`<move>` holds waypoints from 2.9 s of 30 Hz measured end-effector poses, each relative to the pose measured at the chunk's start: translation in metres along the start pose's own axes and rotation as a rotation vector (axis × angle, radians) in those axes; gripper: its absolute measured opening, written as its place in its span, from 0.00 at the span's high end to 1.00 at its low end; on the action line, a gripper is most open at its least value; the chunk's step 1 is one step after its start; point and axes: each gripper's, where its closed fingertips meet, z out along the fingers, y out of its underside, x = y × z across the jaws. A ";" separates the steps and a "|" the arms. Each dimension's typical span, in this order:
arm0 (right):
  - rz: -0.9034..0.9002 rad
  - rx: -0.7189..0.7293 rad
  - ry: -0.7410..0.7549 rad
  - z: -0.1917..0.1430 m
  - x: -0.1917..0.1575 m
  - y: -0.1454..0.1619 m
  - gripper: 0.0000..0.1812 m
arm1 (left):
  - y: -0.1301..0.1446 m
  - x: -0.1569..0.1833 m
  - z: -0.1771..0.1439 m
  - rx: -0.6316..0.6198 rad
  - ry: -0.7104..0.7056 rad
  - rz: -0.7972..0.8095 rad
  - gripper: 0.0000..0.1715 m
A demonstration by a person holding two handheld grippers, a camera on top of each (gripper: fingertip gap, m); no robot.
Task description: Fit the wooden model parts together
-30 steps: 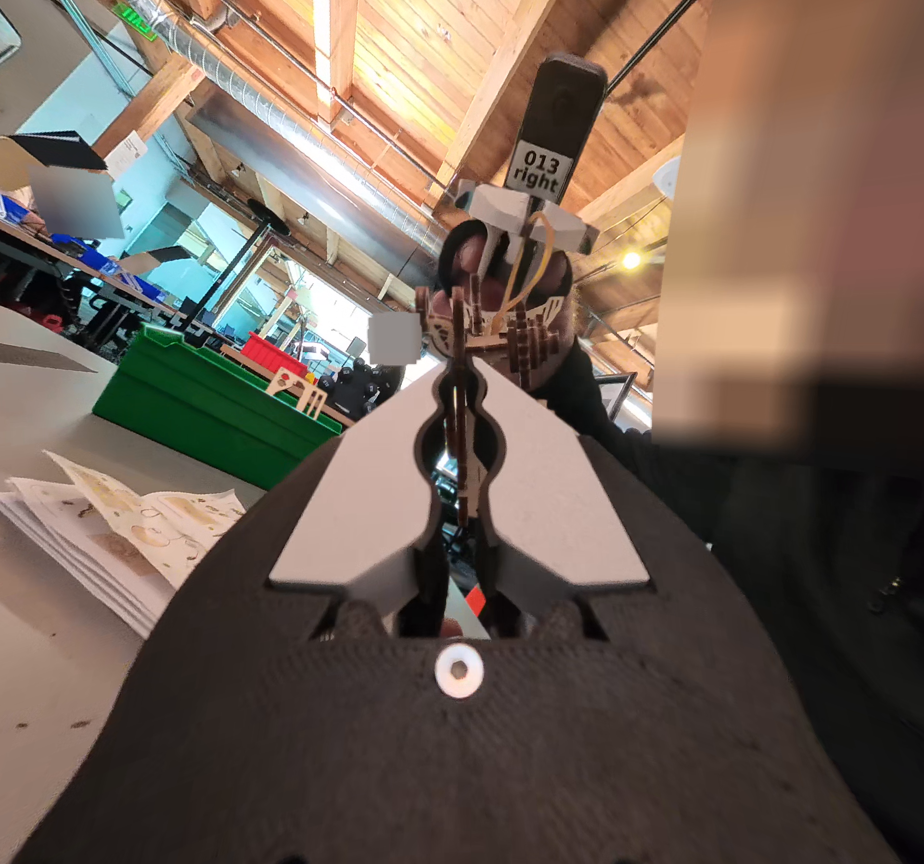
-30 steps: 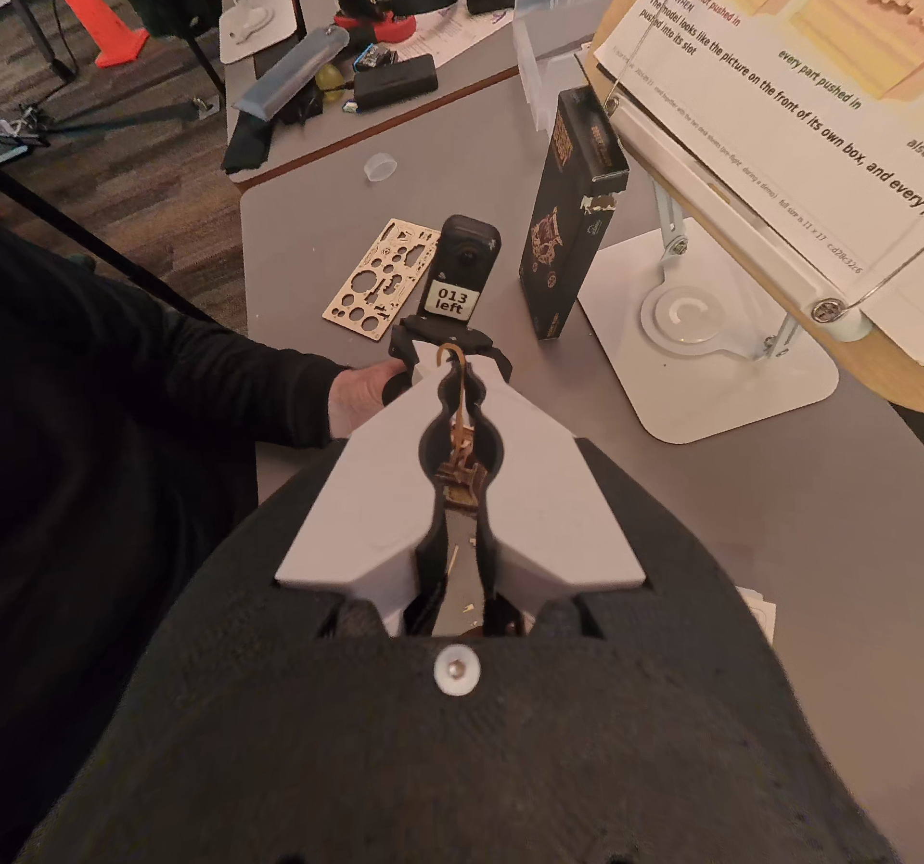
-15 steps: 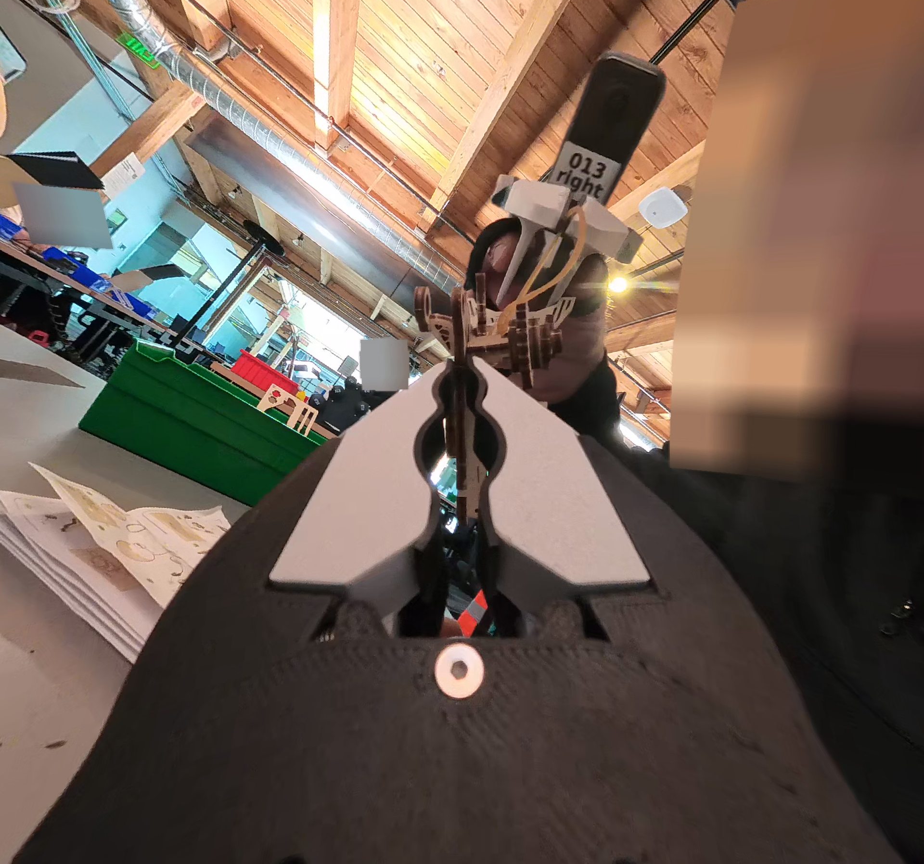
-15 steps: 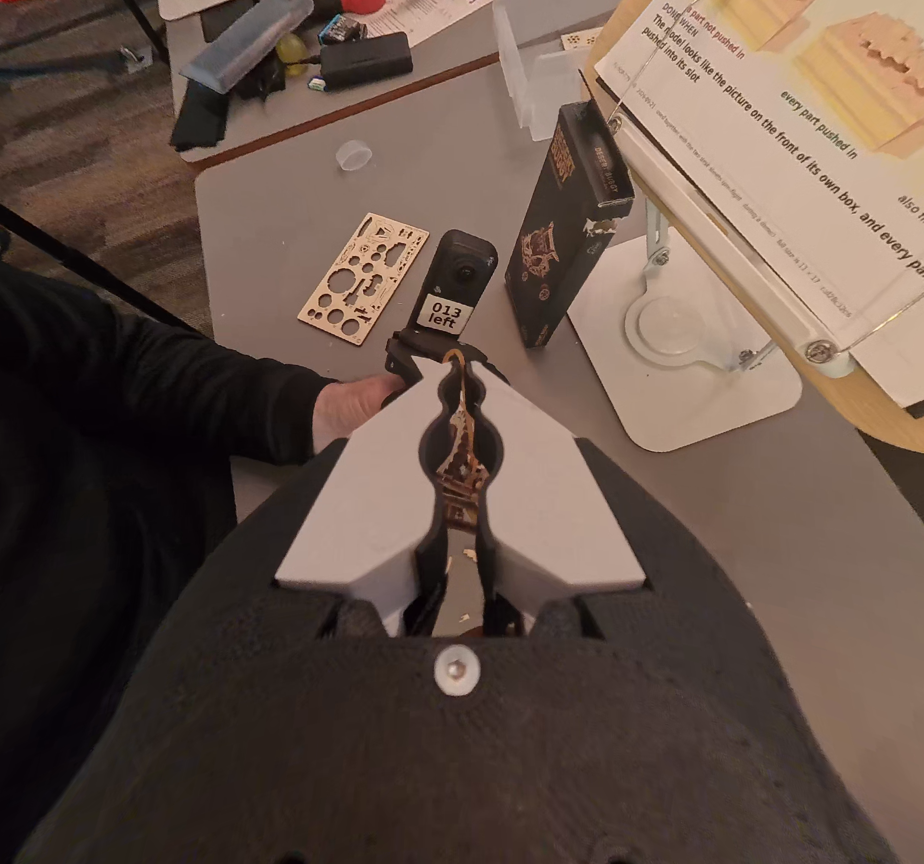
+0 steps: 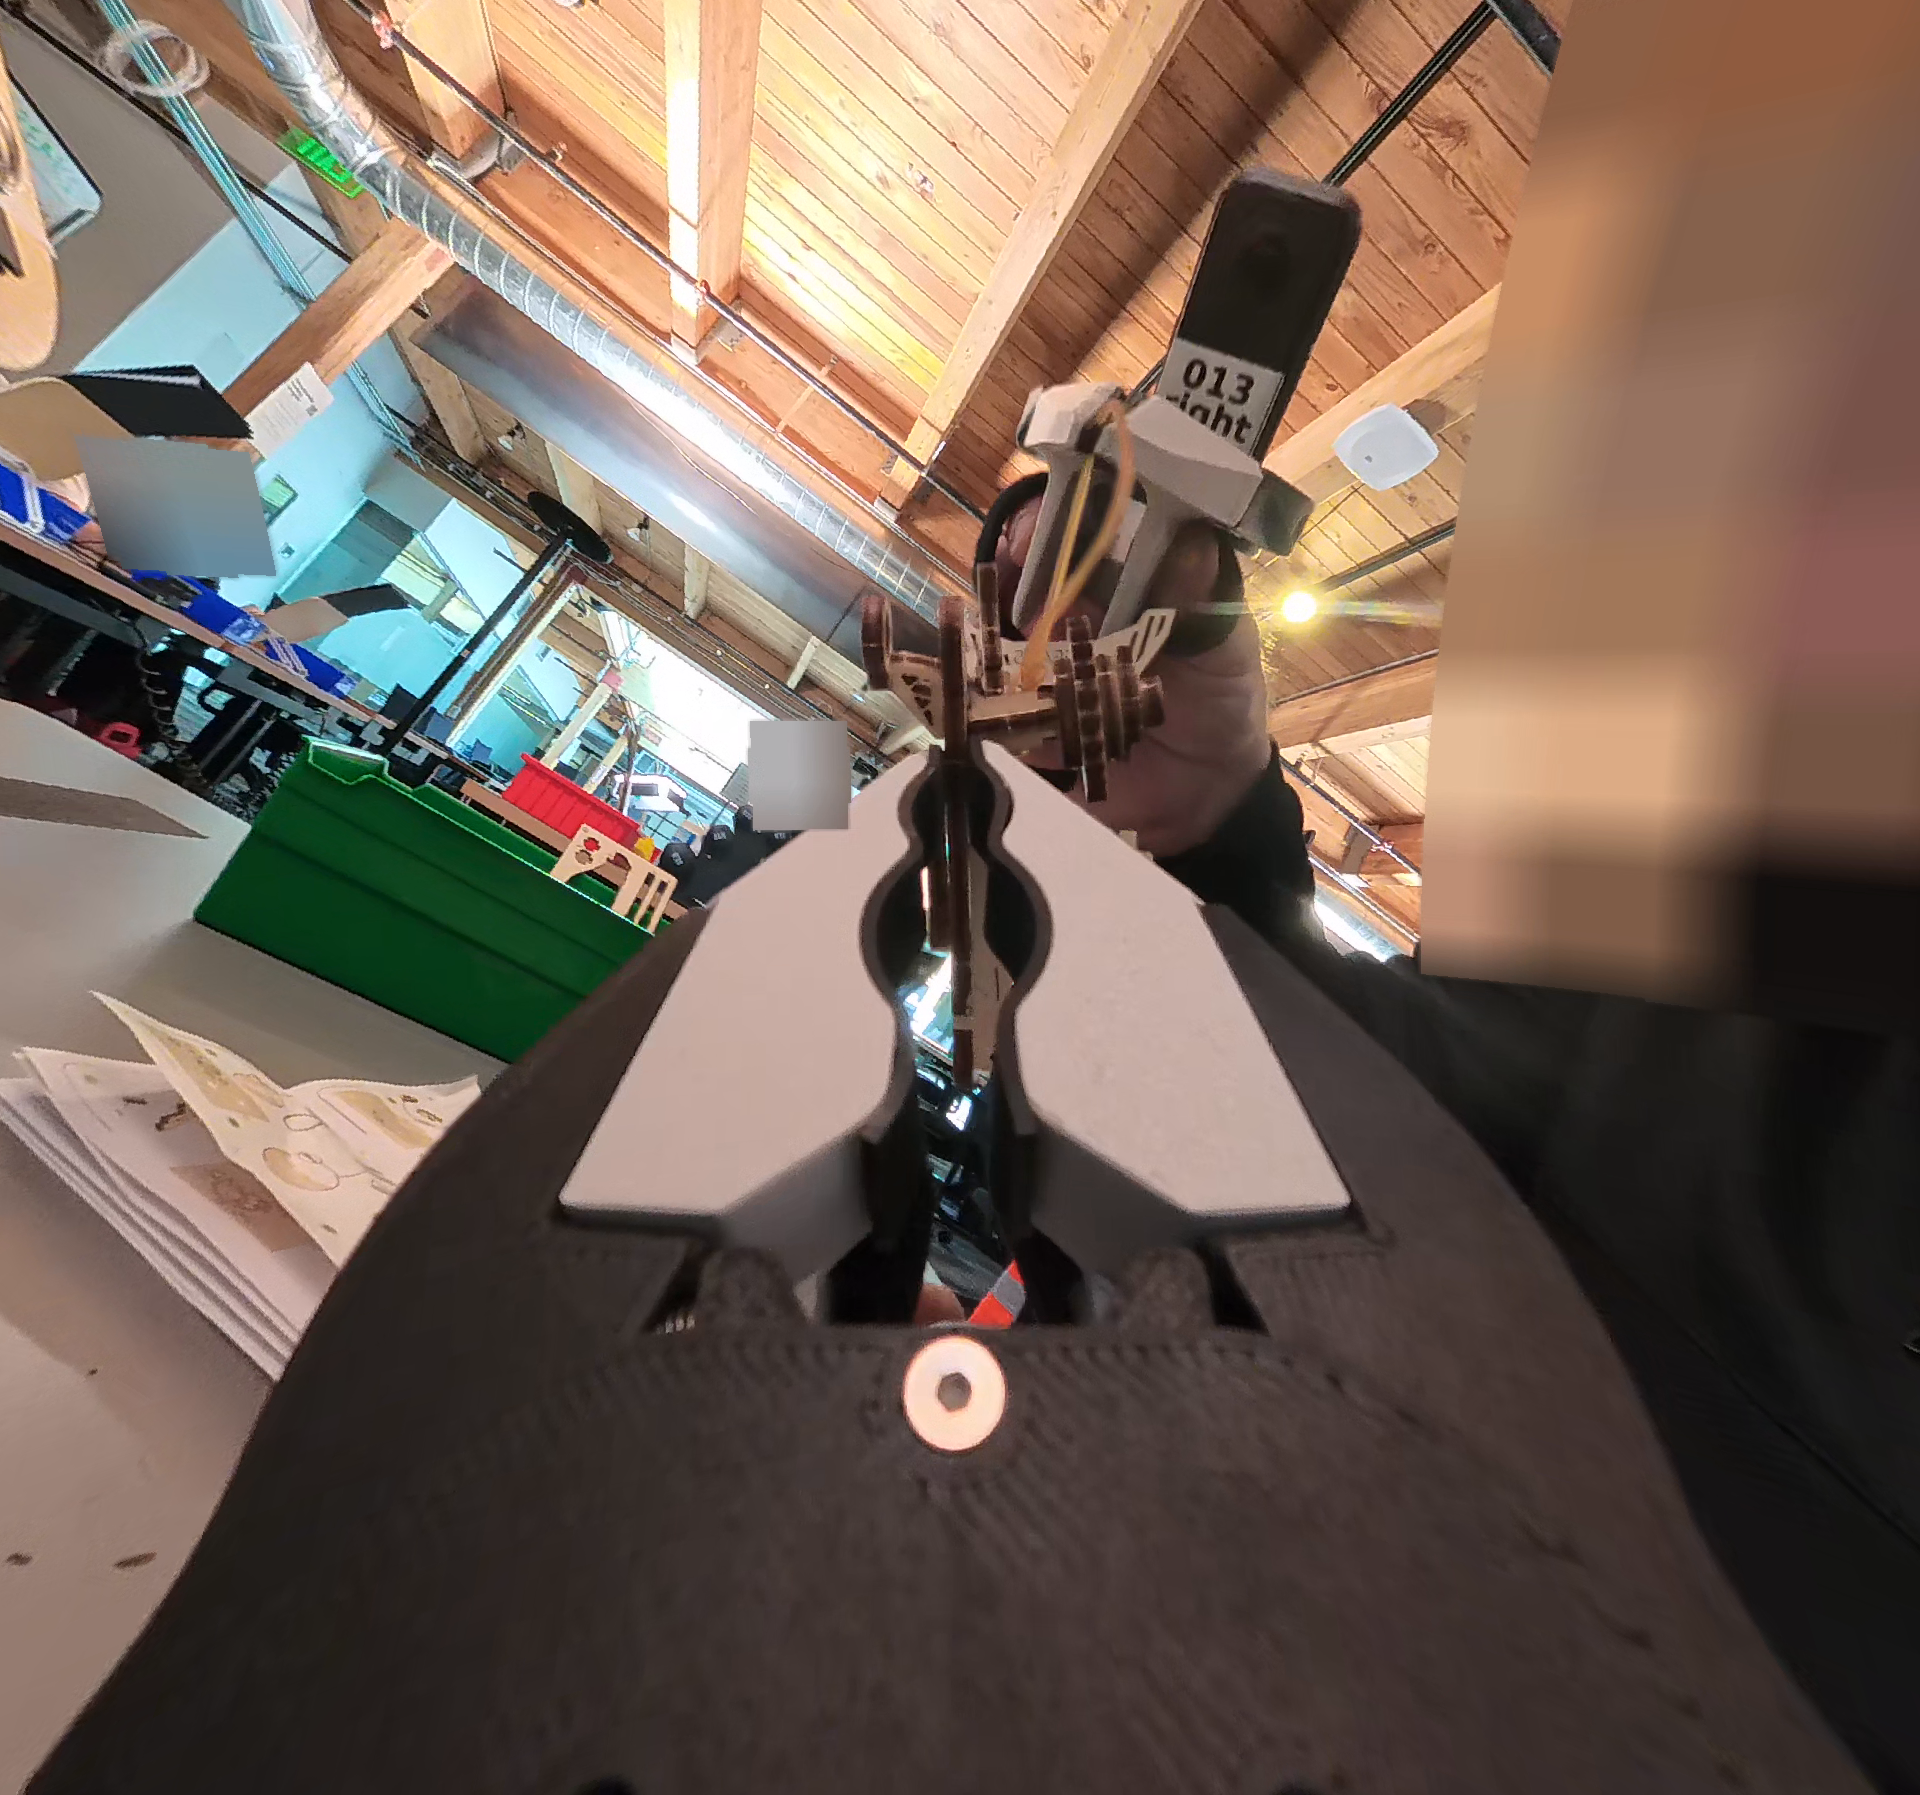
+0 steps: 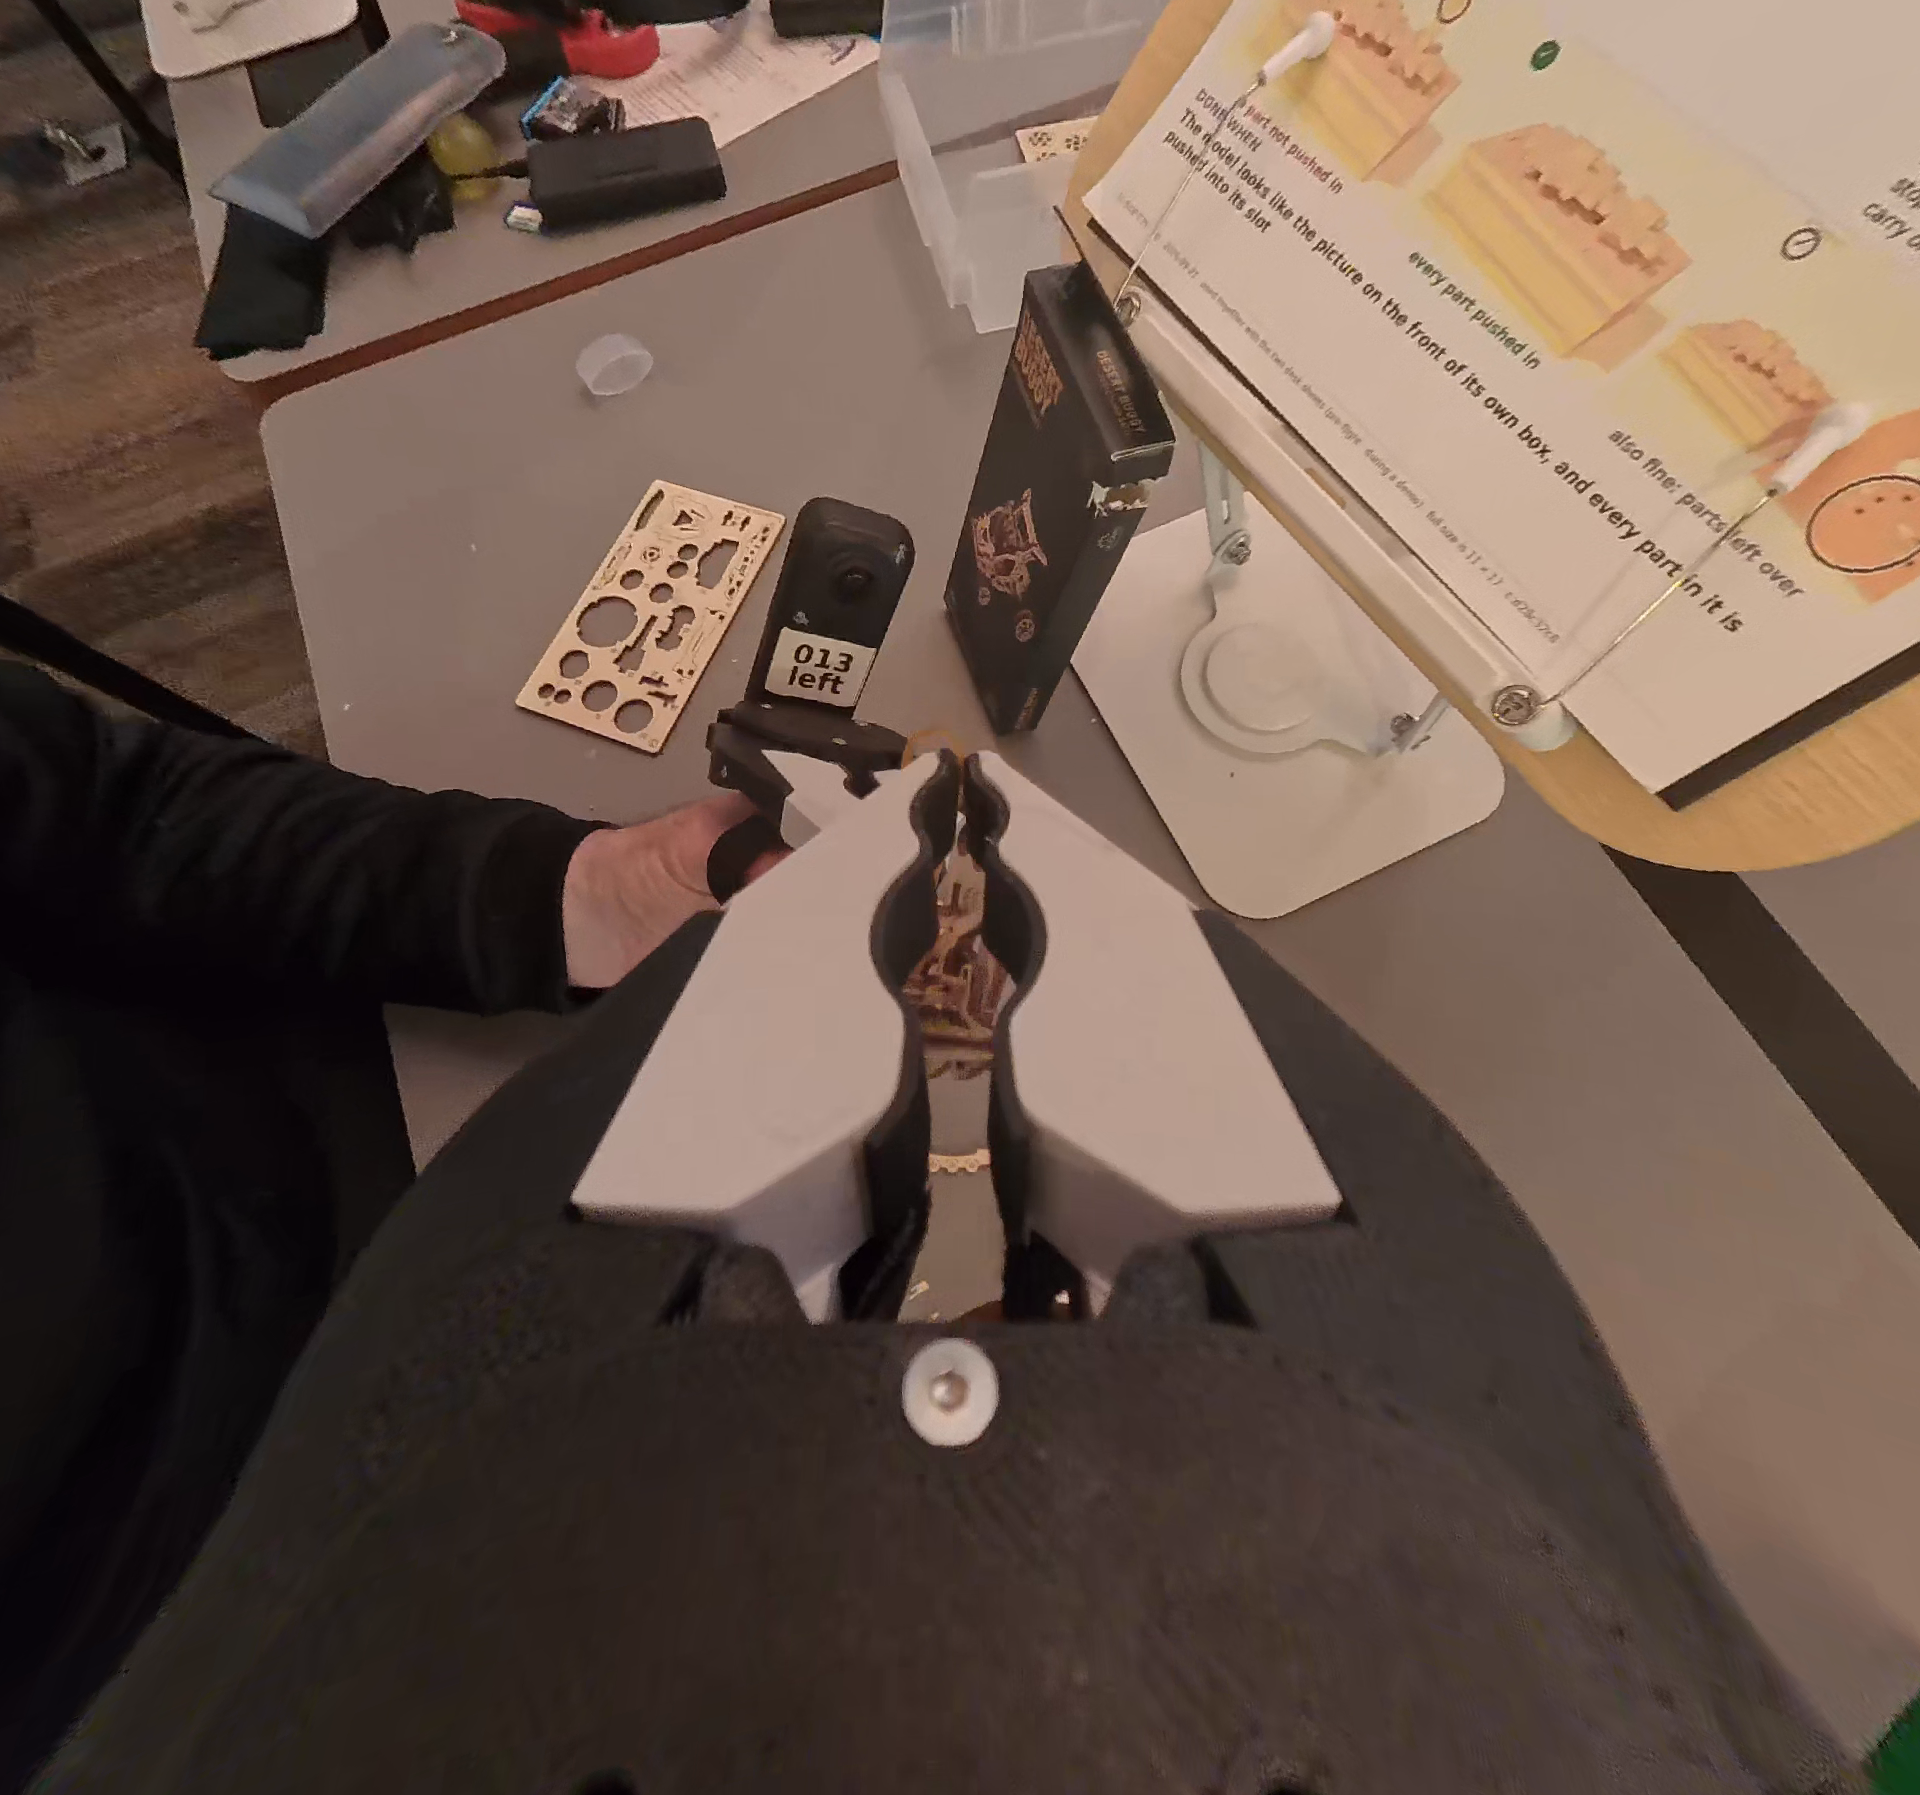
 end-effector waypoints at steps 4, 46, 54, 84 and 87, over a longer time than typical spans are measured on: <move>-0.002 0.030 0.058 -0.009 0.007 -0.001 1.00 | -0.004 0.002 -0.001 0.016 0.001 0.012 0.99; -0.142 0.198 0.337 -0.029 -0.043 0.010 1.00 | -0.012 -0.002 -0.001 0.042 -0.121 0.099 1.00; -0.063 0.311 0.292 -0.030 -0.030 -0.003 1.00 | 0.001 -0.016 0.001 0.040 -0.165 0.006 1.00; -0.262 0.201 0.537 -0.027 -0.003 0.033 1.00 | 0.022 -0.016 0.012 0.043 -0.127 -0.163 1.00; -0.298 0.186 0.560 -0.021 0.004 0.024 1.00 | 0.027 -0.016 0.014 0.031 -0.123 -0.179 1.00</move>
